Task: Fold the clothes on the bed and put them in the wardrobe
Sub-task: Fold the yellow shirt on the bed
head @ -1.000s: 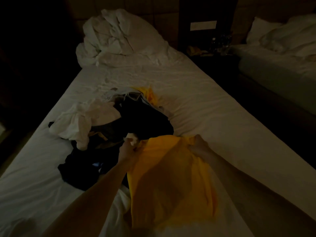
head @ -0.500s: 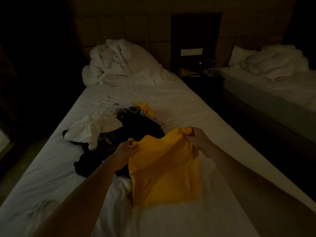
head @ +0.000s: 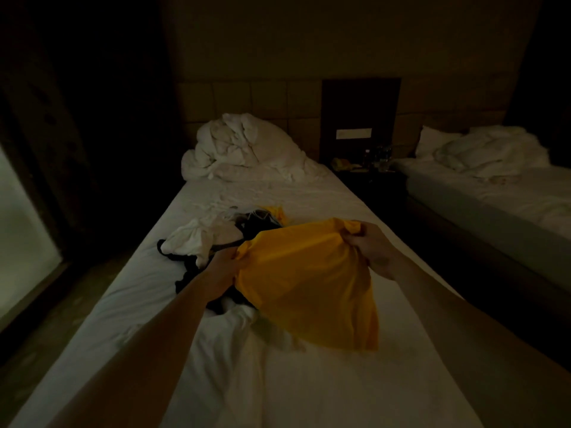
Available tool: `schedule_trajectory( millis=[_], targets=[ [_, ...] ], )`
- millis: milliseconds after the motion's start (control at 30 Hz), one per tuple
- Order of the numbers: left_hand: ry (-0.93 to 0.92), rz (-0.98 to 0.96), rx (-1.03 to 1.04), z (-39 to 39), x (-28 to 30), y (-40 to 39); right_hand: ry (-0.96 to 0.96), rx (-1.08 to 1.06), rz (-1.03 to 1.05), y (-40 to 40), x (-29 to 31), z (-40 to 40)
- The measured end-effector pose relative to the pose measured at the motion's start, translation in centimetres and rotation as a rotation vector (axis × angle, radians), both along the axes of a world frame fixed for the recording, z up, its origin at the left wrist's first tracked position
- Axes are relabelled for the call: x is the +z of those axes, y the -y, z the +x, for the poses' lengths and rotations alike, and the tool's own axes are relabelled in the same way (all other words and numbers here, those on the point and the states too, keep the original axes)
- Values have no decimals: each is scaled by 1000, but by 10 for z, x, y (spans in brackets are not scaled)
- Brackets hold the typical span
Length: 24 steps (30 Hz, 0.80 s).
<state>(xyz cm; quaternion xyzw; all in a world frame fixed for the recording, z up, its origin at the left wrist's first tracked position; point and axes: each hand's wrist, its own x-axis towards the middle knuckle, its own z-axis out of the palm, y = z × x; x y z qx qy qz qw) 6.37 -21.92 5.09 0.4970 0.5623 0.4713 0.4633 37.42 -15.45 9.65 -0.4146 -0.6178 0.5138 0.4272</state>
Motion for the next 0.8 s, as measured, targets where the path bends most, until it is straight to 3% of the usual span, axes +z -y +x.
schedule_trajectory(
  millis=[267, 367, 500, 633, 800],
  targets=[
    [38, -127, 87, 40, -8, 14, -186, 155, -155, 37, 18, 6],
    [44, -223, 1, 67, -15, 17, -327, 162, -179, 43, 22, 4],
    [238, -325, -115, 101, -30, 25, -424, 252, -132, 49, 29, -2],
    [293, -464, -150, 115, -54, 36, -411, 255, -118, 45, 25, -9],
    [300, -361, -174, 105, -64, 38, -348, 213, -141, 44, 14, -15]
  ],
)
